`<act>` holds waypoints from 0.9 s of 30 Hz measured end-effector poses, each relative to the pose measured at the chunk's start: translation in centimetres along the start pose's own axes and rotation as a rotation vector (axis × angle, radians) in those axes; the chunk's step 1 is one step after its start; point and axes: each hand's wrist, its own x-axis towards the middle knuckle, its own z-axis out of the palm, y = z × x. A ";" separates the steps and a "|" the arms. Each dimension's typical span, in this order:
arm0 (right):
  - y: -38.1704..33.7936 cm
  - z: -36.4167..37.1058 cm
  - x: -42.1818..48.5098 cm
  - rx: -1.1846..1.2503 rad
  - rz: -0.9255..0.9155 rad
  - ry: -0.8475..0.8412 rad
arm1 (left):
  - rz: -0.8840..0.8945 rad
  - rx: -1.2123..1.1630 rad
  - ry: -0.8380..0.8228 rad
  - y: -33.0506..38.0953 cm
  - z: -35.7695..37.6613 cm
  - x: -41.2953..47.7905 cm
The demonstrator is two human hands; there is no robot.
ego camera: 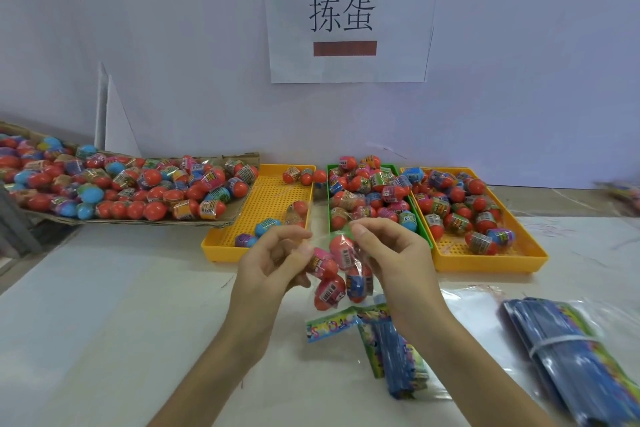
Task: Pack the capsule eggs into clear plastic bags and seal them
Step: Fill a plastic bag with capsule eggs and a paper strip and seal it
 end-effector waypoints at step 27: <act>-0.8 -0.6 0.2 0.147 0.142 -0.197 | 0.026 -0.072 0.110 0.7 0.3 -0.1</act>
